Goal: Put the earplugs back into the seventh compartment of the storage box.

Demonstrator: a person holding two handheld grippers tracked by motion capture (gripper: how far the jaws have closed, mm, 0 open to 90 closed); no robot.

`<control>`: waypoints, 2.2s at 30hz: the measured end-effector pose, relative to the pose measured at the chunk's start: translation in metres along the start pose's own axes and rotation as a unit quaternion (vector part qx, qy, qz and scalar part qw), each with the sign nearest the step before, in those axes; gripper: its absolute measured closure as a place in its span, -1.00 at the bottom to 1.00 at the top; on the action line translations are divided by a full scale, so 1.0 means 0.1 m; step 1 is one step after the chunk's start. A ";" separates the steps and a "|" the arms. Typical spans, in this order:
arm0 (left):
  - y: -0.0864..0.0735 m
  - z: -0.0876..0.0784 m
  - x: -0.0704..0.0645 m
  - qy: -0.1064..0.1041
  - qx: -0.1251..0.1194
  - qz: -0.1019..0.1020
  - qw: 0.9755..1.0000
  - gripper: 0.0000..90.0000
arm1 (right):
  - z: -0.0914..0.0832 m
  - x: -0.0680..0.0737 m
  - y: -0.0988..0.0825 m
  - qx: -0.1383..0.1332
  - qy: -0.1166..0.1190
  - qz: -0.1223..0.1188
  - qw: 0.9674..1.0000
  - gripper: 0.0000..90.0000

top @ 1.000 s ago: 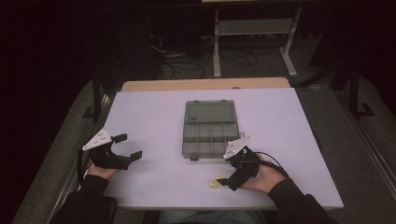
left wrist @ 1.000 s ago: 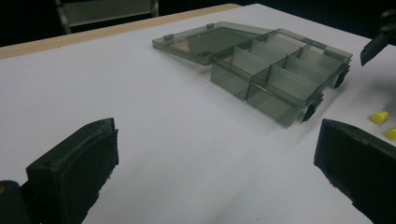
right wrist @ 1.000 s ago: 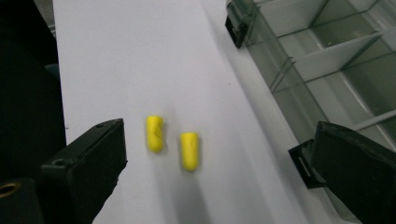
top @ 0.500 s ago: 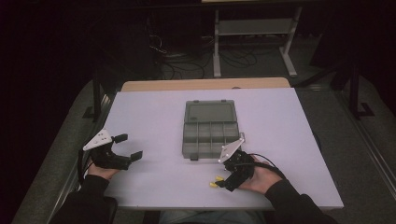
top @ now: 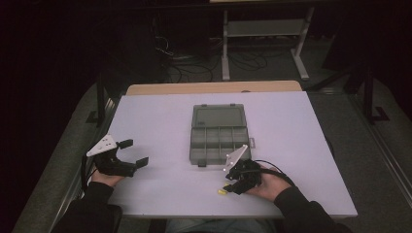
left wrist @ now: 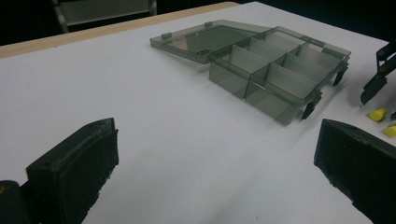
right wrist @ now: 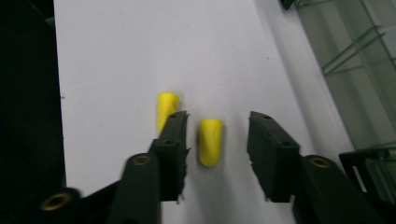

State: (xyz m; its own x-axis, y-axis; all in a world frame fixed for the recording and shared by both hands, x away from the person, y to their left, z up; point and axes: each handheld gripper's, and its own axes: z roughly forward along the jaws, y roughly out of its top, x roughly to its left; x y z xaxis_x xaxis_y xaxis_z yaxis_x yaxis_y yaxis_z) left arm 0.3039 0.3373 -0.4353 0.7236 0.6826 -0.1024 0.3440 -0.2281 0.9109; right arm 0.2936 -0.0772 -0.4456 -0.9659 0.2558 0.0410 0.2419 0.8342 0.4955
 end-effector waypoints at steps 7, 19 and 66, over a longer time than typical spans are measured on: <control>0.00 0.00 0.00 0.000 0.000 0.000 1.000 -1.00 | 0.01 0.00 0.00 0.007 0.002 -0.007 1.000 0.73; 0.00 0.00 0.00 0.000 0.002 0.001 1.000 -1.00 | -0.12 -0.02 0.04 -0.011 0.003 0.000 1.000 0.77; 0.00 0.01 0.00 -0.001 0.002 -0.002 1.000 -1.00 | -0.87 -0.57 0.49 -0.053 -0.051 0.023 0.997 0.78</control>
State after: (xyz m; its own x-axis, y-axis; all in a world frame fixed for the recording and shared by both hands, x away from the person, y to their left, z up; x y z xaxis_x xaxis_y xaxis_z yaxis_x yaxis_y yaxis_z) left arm 0.3044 0.3369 -0.4358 0.7239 0.6816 -0.1063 0.3492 -0.2292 0.9086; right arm 0.3528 -0.0938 -0.3483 -0.9382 0.3456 -0.0204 0.2694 0.7657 0.5840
